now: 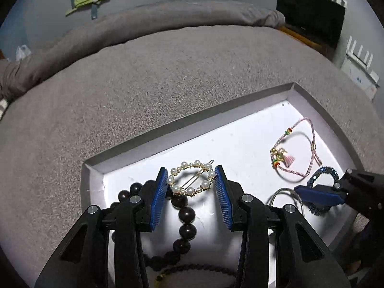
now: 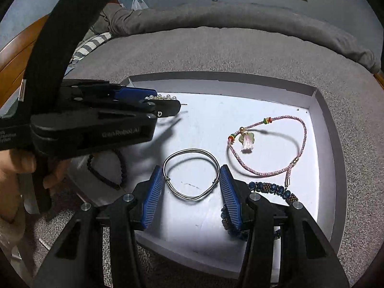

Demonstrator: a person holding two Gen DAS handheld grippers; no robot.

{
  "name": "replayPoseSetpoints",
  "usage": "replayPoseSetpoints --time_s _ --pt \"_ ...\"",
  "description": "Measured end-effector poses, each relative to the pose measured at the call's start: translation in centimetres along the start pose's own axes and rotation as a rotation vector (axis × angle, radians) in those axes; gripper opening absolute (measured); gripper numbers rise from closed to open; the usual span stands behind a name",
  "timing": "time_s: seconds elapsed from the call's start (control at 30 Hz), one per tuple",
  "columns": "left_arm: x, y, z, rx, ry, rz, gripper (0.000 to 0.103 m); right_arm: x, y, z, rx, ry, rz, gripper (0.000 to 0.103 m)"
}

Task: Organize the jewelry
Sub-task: 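Carry the clip and hoop into the tray and open both tools, then move both tools back to the remaining jewelry on the bed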

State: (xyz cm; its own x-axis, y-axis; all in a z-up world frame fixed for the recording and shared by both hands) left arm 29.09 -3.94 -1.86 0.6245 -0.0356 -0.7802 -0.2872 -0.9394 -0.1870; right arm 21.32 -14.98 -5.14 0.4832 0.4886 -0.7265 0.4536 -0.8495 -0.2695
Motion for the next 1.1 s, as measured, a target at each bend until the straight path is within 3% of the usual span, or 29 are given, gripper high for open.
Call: replayPoseSetpoints --time_s 0.2,0.43,0.63,0.87,0.97,1.1 --pt "-0.1 0.4 0.4 0.032 0.012 -0.026 0.043 0.2 -0.1 -0.2 -0.014 -0.002 0.016 0.049" --pt "-0.1 0.2 0.5 0.009 0.015 -0.006 0.049 0.0 -0.2 0.1 0.0 0.006 0.009 0.05" --pt "-0.9 -0.6 0.5 -0.047 0.046 0.006 0.049 -1.1 -0.2 0.4 -0.001 0.028 0.026 0.057" --pt "-5.9 -1.4 1.7 -0.106 0.151 0.028 0.051 -6.5 -2.1 1.7 -0.067 0.134 0.094 0.063" --pt "-8.9 -1.5 3.6 -0.145 0.214 0.034 0.055 -8.7 -2.5 3.4 -0.058 0.163 0.097 0.064" --pt "-11.2 -1.0 6.7 -0.174 0.23 0.038 0.056 -10.3 -2.6 5.6 -0.023 0.176 0.092 0.064"
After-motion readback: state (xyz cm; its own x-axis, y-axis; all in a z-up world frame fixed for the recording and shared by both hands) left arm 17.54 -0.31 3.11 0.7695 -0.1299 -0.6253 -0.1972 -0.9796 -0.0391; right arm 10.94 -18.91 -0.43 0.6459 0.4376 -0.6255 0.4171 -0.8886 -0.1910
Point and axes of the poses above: each gripper's, at about its wrist camera, not at the fingertips, and x roughly the way its jaws point, y to its right, z to its underside, the point moved 2 cm from there along x, roughly the way its jaws point, and after that the axes turned 12 degrees about -z, right-handed, at the moved point
